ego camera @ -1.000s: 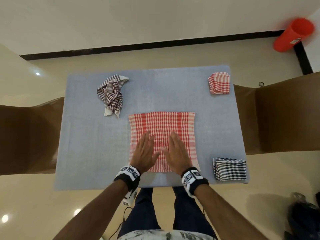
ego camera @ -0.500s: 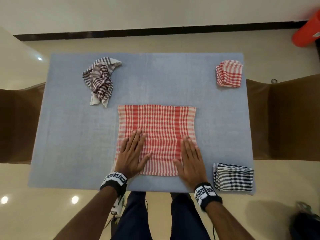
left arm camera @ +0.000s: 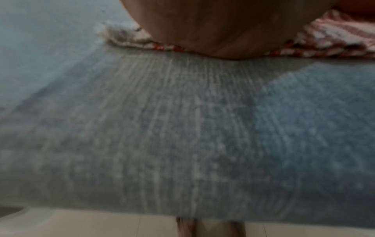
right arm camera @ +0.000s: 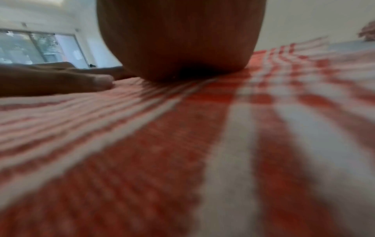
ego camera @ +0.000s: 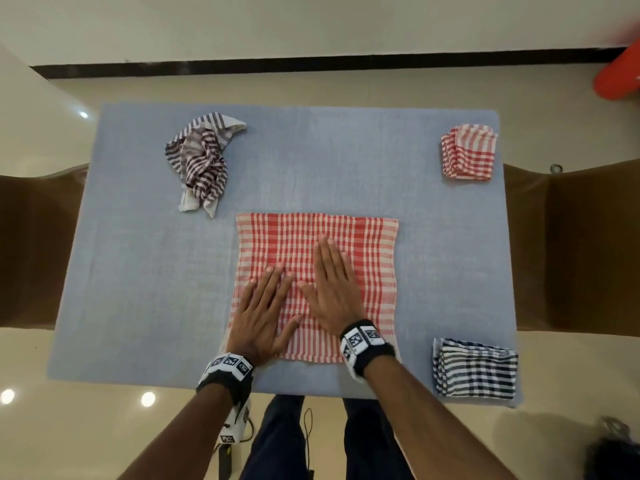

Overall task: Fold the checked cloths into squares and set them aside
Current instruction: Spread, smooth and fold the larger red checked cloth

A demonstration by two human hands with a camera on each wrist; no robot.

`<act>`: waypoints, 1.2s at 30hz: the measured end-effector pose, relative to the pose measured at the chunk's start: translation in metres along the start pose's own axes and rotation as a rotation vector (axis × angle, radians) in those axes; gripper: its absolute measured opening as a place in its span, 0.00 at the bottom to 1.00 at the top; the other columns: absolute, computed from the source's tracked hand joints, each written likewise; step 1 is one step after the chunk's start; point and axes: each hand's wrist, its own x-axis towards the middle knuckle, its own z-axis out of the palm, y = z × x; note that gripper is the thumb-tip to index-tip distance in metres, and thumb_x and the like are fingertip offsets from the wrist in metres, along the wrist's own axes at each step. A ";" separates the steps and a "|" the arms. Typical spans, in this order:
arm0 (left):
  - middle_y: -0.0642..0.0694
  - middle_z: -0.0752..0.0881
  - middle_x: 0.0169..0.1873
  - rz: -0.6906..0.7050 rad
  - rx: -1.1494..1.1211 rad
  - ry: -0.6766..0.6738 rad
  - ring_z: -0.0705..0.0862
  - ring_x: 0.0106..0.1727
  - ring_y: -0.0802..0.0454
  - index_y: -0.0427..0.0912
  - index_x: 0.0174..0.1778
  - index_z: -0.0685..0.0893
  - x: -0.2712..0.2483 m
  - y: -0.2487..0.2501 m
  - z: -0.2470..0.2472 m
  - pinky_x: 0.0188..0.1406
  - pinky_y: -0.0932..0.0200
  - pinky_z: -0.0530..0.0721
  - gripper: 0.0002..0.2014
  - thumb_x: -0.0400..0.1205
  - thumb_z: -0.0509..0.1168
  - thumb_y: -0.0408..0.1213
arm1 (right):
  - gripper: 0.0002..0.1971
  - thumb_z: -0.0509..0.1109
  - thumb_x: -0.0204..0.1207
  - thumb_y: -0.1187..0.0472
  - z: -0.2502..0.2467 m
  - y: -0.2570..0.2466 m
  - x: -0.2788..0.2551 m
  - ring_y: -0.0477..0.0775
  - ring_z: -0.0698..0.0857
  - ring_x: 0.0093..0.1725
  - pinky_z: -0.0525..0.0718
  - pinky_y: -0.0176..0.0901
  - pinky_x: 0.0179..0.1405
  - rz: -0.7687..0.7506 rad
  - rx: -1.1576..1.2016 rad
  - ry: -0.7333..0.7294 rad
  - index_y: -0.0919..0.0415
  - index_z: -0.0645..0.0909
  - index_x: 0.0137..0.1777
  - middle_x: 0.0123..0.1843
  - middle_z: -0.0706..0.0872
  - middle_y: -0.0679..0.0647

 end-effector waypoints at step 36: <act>0.48 0.43 0.92 -0.244 -0.002 0.033 0.41 0.92 0.50 0.49 0.92 0.43 0.093 -0.086 -0.022 0.90 0.32 0.46 0.36 0.90 0.43 0.60 | 0.47 0.49 0.86 0.32 -0.035 0.020 0.011 0.58 0.25 0.88 0.35 0.62 0.89 0.175 0.015 -0.186 0.57 0.25 0.88 0.88 0.22 0.55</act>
